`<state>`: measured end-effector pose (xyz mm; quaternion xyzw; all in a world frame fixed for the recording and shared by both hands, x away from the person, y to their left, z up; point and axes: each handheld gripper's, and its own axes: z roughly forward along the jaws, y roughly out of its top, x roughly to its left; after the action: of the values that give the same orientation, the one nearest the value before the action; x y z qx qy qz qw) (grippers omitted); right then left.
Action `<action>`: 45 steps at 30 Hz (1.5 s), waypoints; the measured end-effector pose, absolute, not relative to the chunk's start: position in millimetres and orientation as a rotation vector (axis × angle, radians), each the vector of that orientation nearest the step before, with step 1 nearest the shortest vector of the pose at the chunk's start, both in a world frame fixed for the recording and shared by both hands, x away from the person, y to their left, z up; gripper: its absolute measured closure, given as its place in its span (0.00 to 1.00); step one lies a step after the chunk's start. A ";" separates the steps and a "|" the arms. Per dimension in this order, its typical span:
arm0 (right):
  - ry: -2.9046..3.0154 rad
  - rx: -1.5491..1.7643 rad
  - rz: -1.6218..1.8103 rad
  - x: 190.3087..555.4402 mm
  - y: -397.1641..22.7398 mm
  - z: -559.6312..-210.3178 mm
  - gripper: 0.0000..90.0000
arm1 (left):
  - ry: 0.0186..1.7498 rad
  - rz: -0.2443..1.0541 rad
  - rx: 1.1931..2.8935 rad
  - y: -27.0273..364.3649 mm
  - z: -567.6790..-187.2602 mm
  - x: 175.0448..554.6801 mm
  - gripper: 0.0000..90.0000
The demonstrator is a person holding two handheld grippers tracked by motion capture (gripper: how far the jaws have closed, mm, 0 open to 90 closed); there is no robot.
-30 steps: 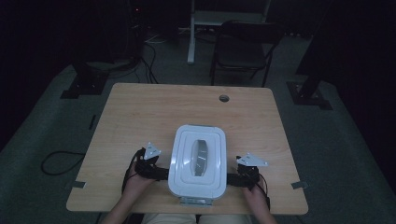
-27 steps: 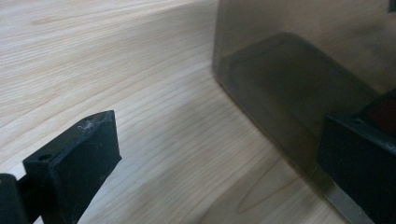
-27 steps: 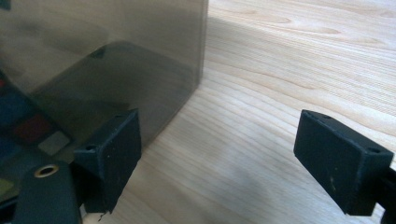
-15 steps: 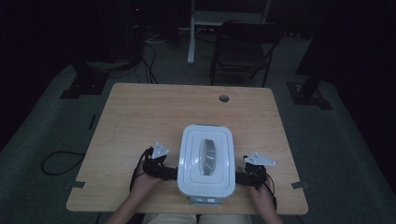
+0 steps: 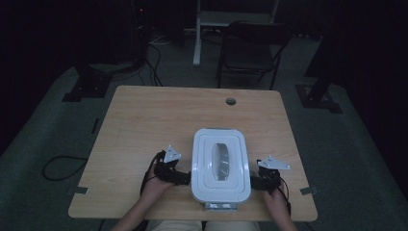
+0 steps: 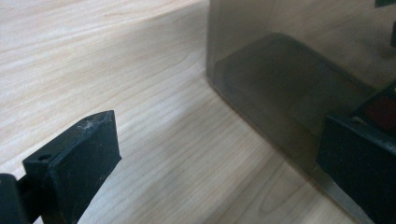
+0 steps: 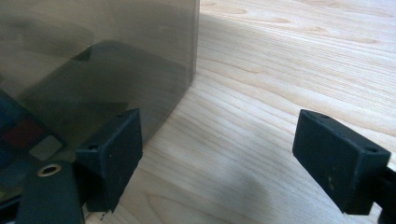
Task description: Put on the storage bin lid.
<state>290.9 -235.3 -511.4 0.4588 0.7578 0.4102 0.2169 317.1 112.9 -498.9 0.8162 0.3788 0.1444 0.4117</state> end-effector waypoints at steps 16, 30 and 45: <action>2.063 1.293 1.130 294.5 -244.7 -516.3 0.15 | 0.910 0.367 2.078 107.4 -503.6 320.1 0.01; 2.021 1.320 1.101 294.1 -256.1 -518.1 0.15 | 0.944 0.297 2.052 129.5 -507.4 326.5 0.01; 1.956 1.372 1.072 294.3 -275.3 -518.1 0.15 | 1.055 0.354 1.994 176.0 -503.9 328.8 0.01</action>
<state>294.3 -275.3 -518.1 0.5063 0.7215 0.3954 0.2584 328.8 176.0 -503.9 0.7940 0.4200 0.1409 0.4163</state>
